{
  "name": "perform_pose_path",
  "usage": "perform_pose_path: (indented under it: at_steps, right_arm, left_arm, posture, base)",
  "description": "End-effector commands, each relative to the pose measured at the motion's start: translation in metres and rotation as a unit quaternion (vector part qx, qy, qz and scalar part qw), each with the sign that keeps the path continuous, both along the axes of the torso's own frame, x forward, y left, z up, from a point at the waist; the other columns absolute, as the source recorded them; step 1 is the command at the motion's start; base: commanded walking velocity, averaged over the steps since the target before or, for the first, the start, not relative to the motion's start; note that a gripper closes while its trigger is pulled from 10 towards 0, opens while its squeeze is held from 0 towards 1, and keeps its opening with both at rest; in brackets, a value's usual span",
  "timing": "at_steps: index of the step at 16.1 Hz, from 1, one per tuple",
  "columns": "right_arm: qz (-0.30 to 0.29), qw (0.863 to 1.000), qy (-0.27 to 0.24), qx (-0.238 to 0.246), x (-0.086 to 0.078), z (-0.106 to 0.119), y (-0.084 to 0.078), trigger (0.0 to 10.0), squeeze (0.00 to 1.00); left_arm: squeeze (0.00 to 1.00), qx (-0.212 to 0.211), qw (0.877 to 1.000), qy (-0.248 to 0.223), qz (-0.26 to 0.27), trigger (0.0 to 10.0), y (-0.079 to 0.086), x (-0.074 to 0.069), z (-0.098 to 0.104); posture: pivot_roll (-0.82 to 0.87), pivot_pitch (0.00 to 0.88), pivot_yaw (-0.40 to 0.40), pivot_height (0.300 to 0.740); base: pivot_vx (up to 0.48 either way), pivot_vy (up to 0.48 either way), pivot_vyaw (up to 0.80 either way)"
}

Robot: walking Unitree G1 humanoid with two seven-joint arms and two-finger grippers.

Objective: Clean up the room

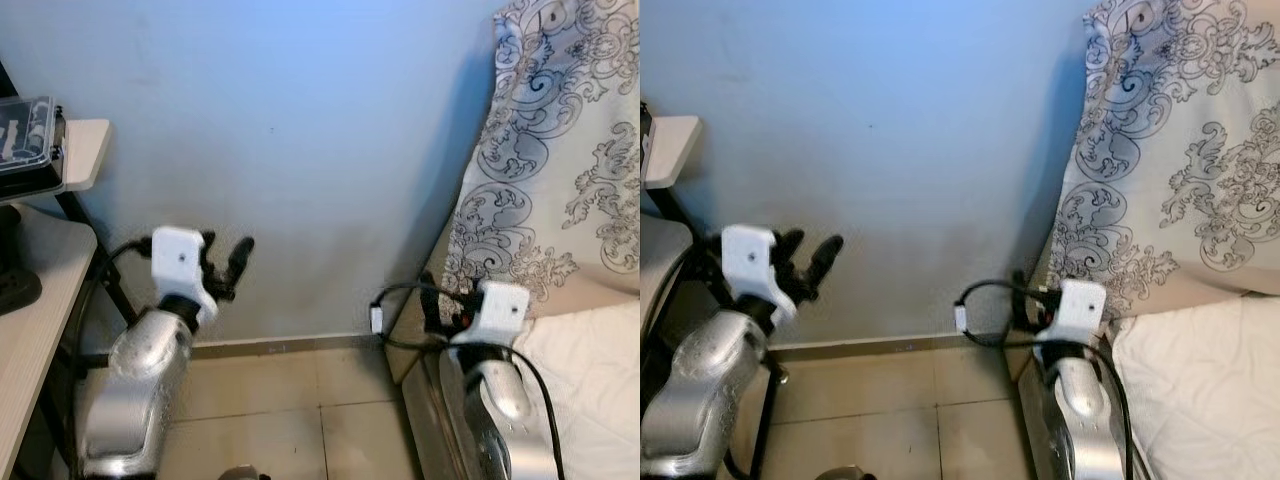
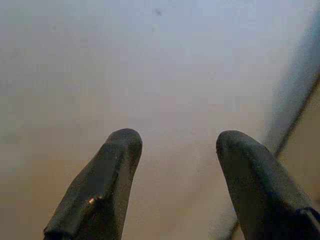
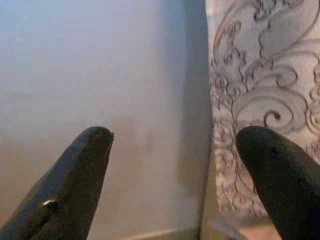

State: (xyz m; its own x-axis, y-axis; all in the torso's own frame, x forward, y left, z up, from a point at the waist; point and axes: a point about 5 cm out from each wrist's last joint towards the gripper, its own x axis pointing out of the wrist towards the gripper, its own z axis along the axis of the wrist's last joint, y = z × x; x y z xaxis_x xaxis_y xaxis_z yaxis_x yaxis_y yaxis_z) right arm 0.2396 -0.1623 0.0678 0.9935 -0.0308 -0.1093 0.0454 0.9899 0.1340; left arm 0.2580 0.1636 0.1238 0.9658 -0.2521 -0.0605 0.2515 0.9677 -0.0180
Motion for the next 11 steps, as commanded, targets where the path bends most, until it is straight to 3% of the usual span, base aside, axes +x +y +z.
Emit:
perform_pose_path:
  at_steps: [1,4,9,11]
  right_arm:
    - [-0.002,1.000,-0.005,-0.001,0.005,0.004,0.001,10.0,0.00]
    - [0.011,1.000,-0.020,-0.004,0.016,0.013,0.009,10.0,0.00]
    - [0.002,1.000,-0.027,0.004,0.029,0.021,0.010,10.0,0.00]
    - [0.009,1.000,-0.020,0.005,0.030,0.019,0.015,10.0,0.00]
  left_arm:
    - [0.00,-0.004,1.000,0.003,-0.002,10.0,-0.009,0.005,-0.003]
    - [0.00,0.002,1.000,-0.007,0.022,10.0,-0.013,0.019,0.001]
    - [0.00,0.012,0.999,-0.002,0.044,10.0,-0.005,0.026,-0.001]
    - [0.00,0.018,0.999,-0.008,0.045,10.0,-0.008,0.028,0.001]
  posture:
    - [0.01,0.000,-0.040,0.740]
    - [0.01,0.000,-0.036,0.740]
    - [0.00,0.000,-0.030,0.740]
    - [0.00,0.000,-0.032,0.740]
  base:
    - [0.000,0.000,0.00]
    - [0.000,0.000,0.00]
    - [0.000,0.000,0.00]
    - [-0.349,0.000,0.00]
